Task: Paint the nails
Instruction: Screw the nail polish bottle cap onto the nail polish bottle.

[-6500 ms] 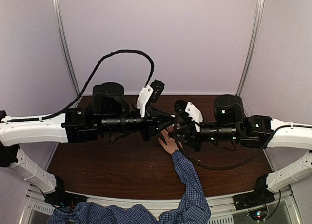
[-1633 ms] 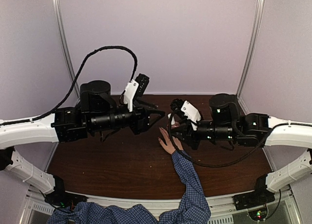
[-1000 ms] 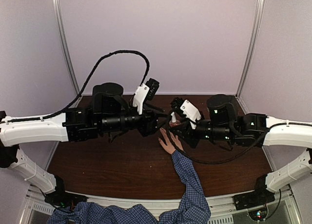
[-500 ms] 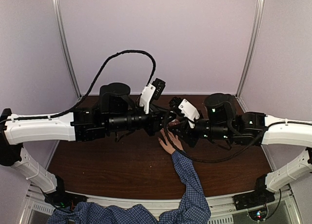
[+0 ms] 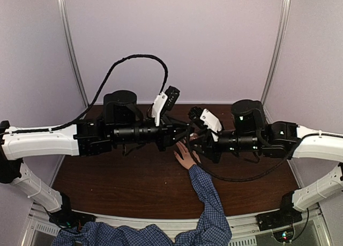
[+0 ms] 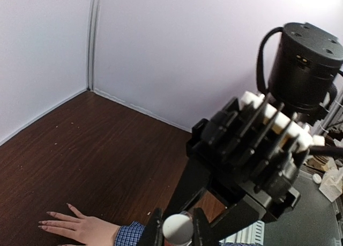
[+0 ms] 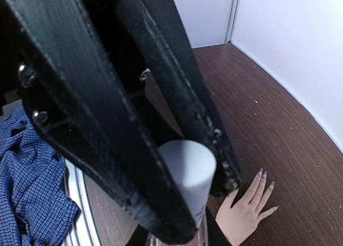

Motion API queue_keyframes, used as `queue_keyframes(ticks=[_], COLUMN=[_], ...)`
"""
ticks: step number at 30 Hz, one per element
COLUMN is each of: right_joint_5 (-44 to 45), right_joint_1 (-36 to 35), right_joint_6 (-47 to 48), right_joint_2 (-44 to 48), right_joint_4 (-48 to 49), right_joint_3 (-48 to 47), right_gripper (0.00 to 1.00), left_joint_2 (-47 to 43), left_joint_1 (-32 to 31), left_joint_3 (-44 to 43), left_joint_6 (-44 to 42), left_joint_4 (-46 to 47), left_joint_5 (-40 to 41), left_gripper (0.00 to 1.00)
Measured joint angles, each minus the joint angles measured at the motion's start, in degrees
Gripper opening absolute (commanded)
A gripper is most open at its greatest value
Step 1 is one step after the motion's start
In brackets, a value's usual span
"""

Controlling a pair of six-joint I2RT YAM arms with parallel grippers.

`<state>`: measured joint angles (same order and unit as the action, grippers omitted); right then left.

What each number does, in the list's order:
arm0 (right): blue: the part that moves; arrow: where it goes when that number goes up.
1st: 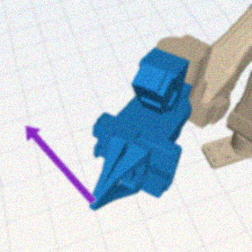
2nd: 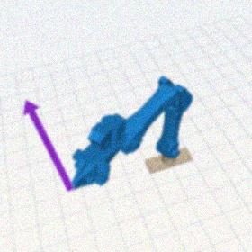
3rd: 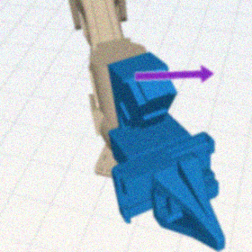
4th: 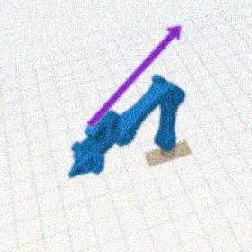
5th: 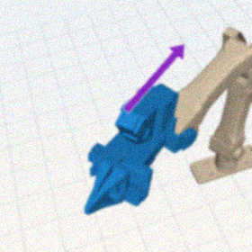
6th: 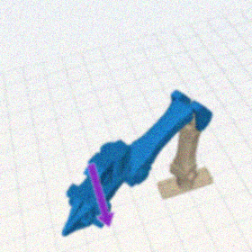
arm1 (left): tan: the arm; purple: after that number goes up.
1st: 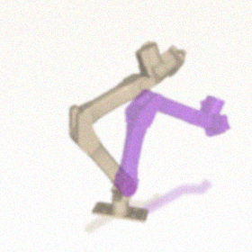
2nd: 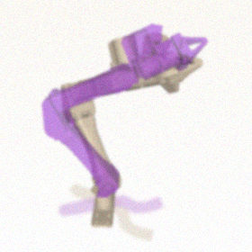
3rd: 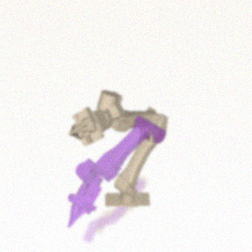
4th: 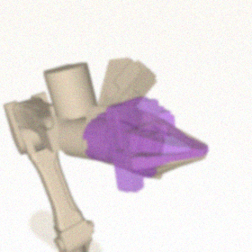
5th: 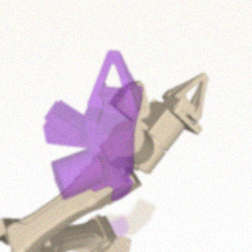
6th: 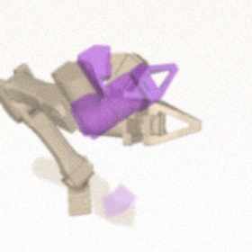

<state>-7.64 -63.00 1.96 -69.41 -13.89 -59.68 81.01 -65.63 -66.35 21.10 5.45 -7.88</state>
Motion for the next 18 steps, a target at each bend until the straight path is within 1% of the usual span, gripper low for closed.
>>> queue_keyframes(ticks=[4, 10, 17, 18], right_joint_5=[-5.95, -16.2, -26.03, -27.12], right_joint_1=[0.46, 0.72, 0.7, 0.7], right_joint_6=[0.57, 0.92, 1.31, 1.36], right_joint_2=[2.01, 5.51, 6.4, 6.4], right_joint_4=[-0.17, 0.09, 0.92, 1.07], right_joint_3=[0.22, 2.12, 2.19, 2.19], right_gripper=[0.0, 0.0, 0.0, 0.0], left_joint_2=[-0.76, -0.94, -0.33, -0.02], left_joint_1=[0.22, 0.26, 0.28, 0.31], left_joint_3=[0.02, 0.02, -1.42, -1.84], left_joint_6=[-1.38, -3.67, -5.6, -5.75], left_joint_4=[0.98, 2.54, 3.54, 3.54], left_joint_5=[-5.44, -15.74, -26.45, -27.8], left_gripper=[0.0, 0.0, 0.0, 0.04])
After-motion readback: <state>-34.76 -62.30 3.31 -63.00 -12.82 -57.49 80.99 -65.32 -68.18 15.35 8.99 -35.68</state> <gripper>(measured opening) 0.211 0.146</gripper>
